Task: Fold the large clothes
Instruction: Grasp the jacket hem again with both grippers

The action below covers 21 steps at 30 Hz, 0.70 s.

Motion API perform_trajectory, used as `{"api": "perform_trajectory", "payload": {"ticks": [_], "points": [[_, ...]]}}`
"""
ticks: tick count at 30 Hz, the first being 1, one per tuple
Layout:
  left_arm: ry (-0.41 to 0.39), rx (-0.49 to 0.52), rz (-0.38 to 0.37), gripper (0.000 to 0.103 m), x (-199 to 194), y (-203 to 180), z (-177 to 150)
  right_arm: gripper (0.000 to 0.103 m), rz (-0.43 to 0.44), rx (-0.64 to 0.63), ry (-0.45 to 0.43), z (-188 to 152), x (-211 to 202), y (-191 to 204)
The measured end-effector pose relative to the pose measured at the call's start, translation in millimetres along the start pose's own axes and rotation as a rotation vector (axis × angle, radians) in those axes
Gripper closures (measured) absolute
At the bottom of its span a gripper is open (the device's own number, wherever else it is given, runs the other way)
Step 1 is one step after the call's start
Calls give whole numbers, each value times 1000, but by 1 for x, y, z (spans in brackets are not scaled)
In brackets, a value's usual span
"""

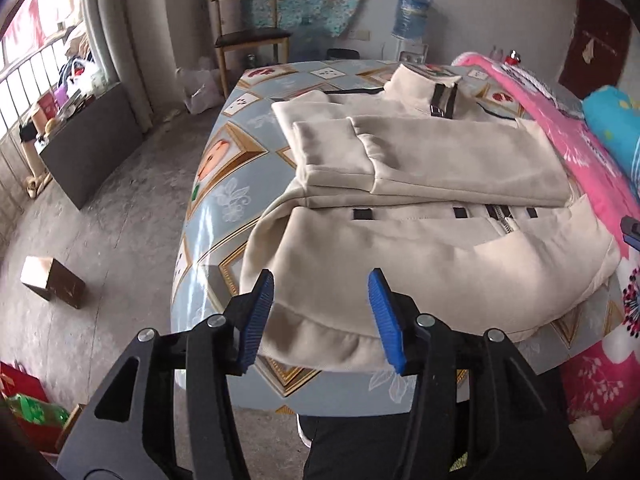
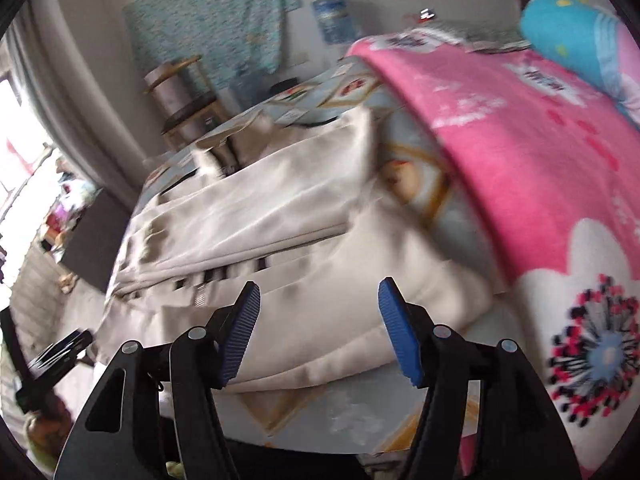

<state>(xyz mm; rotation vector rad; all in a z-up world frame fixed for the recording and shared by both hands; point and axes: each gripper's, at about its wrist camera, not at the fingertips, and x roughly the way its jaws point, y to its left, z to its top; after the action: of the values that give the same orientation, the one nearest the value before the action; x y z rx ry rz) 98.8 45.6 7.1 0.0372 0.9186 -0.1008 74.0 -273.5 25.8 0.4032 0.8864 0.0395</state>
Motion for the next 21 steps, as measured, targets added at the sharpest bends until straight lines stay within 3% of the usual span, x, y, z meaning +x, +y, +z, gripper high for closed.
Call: {"api": "perform_trajectory", "payload": {"ticks": [3,7,11,14,18,21], "points": [[42,28,27,56,23,-7,4,42,111,-61,124,-9,32,34],[78,57,88,59,45,-1,8,42,157,-136,228,-19,61,67],[88,45,85,62,54,11,14,42,146,-188,268,-23,76,85],[93,21,43,77,59,18,17,42,137,-209,286,-20,84,92],[64,66,55,96,57,14,13,43,58,-285,305,-28,92,104],[21,66,52,98,46,15,11,60,-3,-292,302,-30,99,102]]}}
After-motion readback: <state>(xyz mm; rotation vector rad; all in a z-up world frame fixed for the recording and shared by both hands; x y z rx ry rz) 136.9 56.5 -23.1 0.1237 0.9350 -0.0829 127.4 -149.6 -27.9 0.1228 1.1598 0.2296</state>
